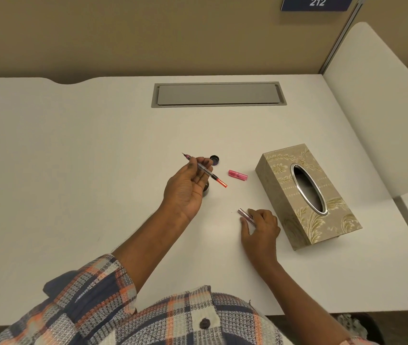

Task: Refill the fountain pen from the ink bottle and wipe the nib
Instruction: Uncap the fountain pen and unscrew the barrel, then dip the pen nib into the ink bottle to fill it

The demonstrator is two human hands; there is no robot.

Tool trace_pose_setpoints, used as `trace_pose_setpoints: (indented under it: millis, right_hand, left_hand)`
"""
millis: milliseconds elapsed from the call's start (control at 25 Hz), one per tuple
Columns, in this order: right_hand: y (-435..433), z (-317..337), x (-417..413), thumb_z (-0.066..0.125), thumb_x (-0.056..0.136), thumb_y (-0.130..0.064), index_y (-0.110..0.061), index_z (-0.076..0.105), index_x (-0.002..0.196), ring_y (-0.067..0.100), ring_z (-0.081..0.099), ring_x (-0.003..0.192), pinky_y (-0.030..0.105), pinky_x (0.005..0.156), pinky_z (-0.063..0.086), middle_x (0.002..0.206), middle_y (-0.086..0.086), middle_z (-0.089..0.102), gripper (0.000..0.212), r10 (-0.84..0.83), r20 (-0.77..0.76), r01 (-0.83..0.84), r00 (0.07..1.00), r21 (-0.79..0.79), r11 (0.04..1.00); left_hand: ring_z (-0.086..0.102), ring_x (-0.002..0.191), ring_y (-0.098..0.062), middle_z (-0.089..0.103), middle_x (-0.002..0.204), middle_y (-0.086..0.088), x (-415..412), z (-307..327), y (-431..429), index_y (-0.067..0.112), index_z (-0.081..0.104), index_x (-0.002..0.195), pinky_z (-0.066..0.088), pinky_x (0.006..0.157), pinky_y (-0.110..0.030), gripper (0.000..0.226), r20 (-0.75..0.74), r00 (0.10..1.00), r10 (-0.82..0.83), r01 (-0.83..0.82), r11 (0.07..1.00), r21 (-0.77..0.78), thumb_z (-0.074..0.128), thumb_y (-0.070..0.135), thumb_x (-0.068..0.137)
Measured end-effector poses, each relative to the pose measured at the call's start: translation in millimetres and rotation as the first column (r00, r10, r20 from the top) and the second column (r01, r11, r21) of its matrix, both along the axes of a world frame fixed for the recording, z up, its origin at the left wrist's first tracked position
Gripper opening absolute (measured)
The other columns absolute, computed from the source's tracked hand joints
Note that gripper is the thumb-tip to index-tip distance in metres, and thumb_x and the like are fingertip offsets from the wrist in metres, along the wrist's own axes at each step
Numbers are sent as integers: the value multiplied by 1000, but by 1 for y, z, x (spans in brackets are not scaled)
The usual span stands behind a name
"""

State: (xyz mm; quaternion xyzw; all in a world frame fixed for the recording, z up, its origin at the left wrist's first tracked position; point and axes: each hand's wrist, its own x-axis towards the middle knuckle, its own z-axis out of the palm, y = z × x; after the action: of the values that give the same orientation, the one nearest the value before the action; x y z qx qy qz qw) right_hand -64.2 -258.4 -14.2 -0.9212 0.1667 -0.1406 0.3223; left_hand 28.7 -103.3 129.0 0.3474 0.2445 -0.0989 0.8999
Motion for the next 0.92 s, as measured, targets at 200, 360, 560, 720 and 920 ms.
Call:
trace_pose_setpoints:
  millis: [200, 360, 560, 720, 920]
  right_hand:
    - [-1, -3, 0, 72, 83, -16, -7, 70, 108, 30, 57, 96, 37, 85, 38, 99, 11, 62, 27, 7, -6, -7, 1000, -8, 1000]
    - [-1, -3, 0, 71, 83, -18, -8, 69, 110, 28, 57, 99, 39, 86, 40, 101, 10, 62, 28, 0, -18, 0, 1000, 3, 1000]
    - [-1, -3, 0, 72, 82, -17, -7, 69, 110, 30, 57, 98, 46, 86, 46, 101, 11, 62, 30, 7, 4, -7, 1000, 1, 1000]
    - [-1, 4, -2, 75, 79, -15, -7, 65, 117, 32, 55, 105, 50, 91, 46, 108, 14, 59, 40, -27, 75, 26, 997, 9, 1000]
    - [14, 68, 5, 69, 85, -21, -9, 59, 121, 9, 61, 89, 20, 83, 48, 96, 4, 68, 38, 55, 265, -127, 963, 264, 956]
  left_hand:
    - [66, 93, -26, 71, 79, -12, 6, 1, 8, -3, 61, 85, 50, 92, -35, 23, 16, 1000, 22, -22, 1000, -19, 50, 14, 94]
    - [66, 93, -26, 70, 83, -13, 9, 5, 11, -2, 61, 86, 50, 92, -35, 22, 19, 999, 33, -32, 999, -27, 50, 14, 95]
    - [66, 92, -26, 70, 82, -13, 13, 5, 15, -3, 61, 87, 53, 88, -33, 21, 20, 999, 37, -36, 998, -44, 50, 15, 94]
    - [67, 92, -25, 69, 85, -13, 13, 5, 15, -2, 61, 88, 54, 86, -33, 21, 6, 999, 34, -34, 998, -46, 52, 15, 94]
    - [68, 92, -25, 72, 82, -12, 10, 4, 11, -3, 62, 90, 54, 88, -34, 21, -15, 1000, 26, -27, 997, -70, 52, 15, 93]
